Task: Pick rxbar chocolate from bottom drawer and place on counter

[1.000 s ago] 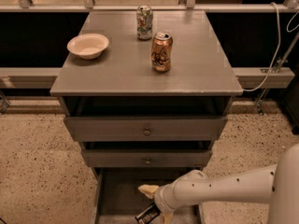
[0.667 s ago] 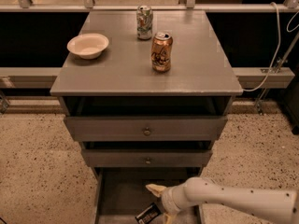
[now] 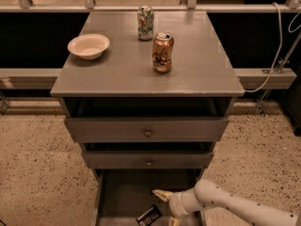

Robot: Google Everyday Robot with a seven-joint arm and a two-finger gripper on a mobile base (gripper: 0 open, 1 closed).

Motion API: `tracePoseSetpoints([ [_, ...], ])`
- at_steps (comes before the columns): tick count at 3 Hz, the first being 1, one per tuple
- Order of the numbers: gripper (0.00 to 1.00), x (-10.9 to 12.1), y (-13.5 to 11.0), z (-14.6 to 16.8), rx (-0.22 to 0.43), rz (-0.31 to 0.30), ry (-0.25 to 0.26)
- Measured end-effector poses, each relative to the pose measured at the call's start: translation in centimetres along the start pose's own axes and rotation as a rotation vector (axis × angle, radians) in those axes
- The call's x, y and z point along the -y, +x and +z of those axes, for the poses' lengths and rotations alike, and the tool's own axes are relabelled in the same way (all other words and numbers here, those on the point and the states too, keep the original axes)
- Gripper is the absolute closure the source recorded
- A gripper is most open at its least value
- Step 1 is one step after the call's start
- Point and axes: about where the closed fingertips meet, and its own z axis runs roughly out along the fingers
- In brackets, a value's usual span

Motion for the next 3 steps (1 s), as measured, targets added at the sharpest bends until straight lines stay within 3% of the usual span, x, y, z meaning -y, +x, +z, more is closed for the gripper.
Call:
tracePoseSetpoints([
  [1, 0.0, 0.0, 1.0, -0.6, 0.031, 0.079, 0.066],
  [2, 0.0, 0.8, 4.6, -1.9, 0.069, 0.226, 0.201],
  [3, 0.0, 0.8, 7.4, -2.7, 0.087, 0.327, 0.274],
])
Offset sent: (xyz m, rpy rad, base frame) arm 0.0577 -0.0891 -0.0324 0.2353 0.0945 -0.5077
